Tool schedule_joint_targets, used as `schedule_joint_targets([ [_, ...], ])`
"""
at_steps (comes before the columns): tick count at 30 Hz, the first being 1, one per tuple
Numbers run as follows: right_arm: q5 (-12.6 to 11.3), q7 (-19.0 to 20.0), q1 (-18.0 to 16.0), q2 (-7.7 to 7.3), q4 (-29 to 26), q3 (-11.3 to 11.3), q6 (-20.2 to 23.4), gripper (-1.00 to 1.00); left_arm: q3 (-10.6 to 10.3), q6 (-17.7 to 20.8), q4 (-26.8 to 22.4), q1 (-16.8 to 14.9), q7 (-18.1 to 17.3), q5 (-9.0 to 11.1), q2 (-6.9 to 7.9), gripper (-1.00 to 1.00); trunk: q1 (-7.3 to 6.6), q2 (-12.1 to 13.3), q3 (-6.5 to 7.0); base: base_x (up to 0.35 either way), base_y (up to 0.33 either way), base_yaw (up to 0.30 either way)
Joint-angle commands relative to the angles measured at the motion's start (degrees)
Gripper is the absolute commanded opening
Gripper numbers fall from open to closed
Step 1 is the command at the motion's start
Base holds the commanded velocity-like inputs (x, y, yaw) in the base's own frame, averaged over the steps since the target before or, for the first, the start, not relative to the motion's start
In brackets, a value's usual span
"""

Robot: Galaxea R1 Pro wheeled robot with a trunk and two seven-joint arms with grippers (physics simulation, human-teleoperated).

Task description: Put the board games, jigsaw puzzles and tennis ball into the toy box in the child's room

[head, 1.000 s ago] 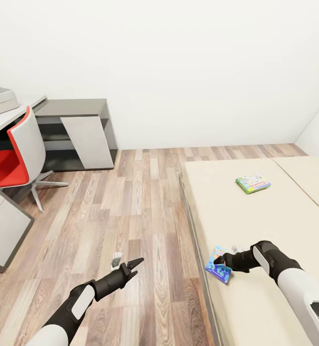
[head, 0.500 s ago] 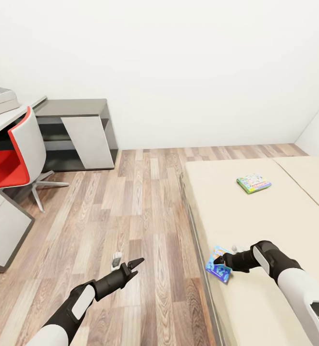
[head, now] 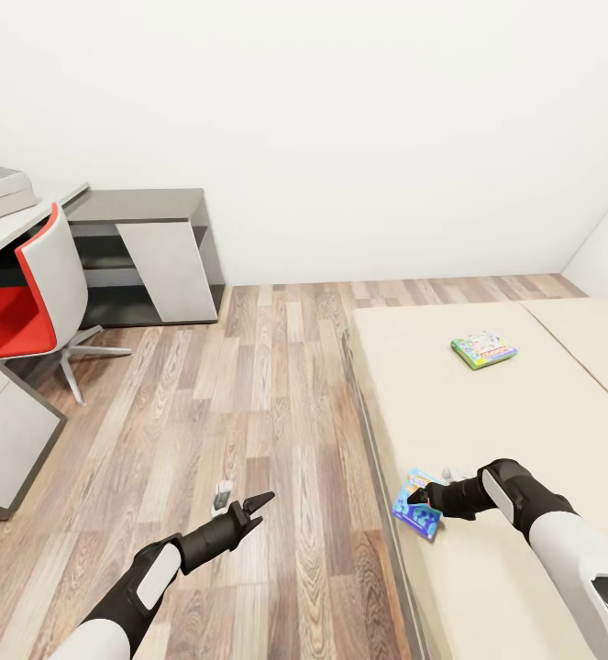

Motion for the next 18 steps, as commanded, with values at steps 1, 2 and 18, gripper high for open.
schedule_joint_targets([
  [1,-0.55,-0.17,-0.01,-0.04,-0.05,0.11,0.36,1.0,0.29,0.42,0.01,-0.03,-0.12,0.06,-0.05,1.0,0.0,-0.02,-0.04,0.0,0.0,0.0],
  [2,-0.55,-0.17,-0.01,-0.04,-0.05,0.11,0.36,1.0,0.29,0.42,0.01,-0.03,-0.12,0.06,-0.05,1.0,0.0,-0.02,-0.04,0.0,0.0,0.0],
  [18,-0.65,0.07,-0.12,-1.07,-0.39,-0.22,0.42,1.0,0.29,0.42,0.0,-0.03,-0.12,-0.01,-0.11,1.0,0.0,-0.02,-0.04,0.0,0.0,0.0],
])
